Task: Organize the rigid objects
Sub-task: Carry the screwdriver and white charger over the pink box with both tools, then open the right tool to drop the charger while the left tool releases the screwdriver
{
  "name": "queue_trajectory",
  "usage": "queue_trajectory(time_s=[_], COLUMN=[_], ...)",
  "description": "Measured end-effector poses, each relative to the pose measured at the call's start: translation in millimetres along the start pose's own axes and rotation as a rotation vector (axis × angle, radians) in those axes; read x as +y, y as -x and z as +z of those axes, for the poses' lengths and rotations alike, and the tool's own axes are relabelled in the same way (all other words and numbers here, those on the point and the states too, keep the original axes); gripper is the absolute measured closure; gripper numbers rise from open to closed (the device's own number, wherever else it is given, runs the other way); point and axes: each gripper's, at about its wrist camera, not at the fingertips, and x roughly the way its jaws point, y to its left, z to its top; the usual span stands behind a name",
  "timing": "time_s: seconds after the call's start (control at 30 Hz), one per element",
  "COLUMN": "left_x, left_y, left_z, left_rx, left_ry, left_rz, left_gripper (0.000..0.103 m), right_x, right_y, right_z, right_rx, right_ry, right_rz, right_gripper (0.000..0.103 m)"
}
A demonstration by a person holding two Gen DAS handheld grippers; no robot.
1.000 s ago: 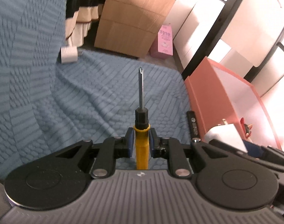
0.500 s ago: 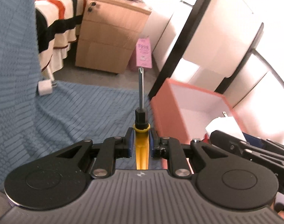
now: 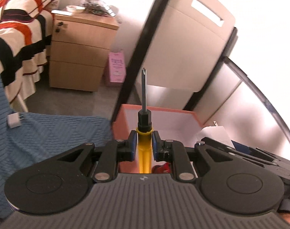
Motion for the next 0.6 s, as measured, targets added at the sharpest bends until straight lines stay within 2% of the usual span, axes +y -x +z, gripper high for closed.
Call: queue_trajectory(time_s=[0.17,0.43,0.47,0.5,0.6], left_x=[-31.9,-61.3,-62.8,-64.5,-69.2], left_y=[-31.9,-90.8,-97.3,-102.7,-122.9], left_z=[-2.6,-29.2,-33.9,-38.3,-52.0], left_rx=[0.054,0.167,0.181,0.193,0.237], left_ry=[-0.03,-0.033,-0.031,-0.028,-0.04], left_rz=[-0.01,-0.019,-0.016,-0.012,-0.002], left_gripper=[0.083,0.083,0.083,0.083,0.083], right_x=[-36.0,-90.7,-95.3,-99.4,-108.4], right_y=[-1.5,-26.5,-32.0,-37.6,-51.0], right_z=[-3.6,-34.1,-38.5,-43.0,-54.9], right_rx=[-0.002,0.086,0.102,0.118,0.135], right_ry=[-0.041,-0.094,-0.098,-0.103,-0.11], right_rz=[-0.056,-0.125,-0.127,-0.132,-0.141], right_gripper=[0.048,0.048,0.05,0.058,0.059])
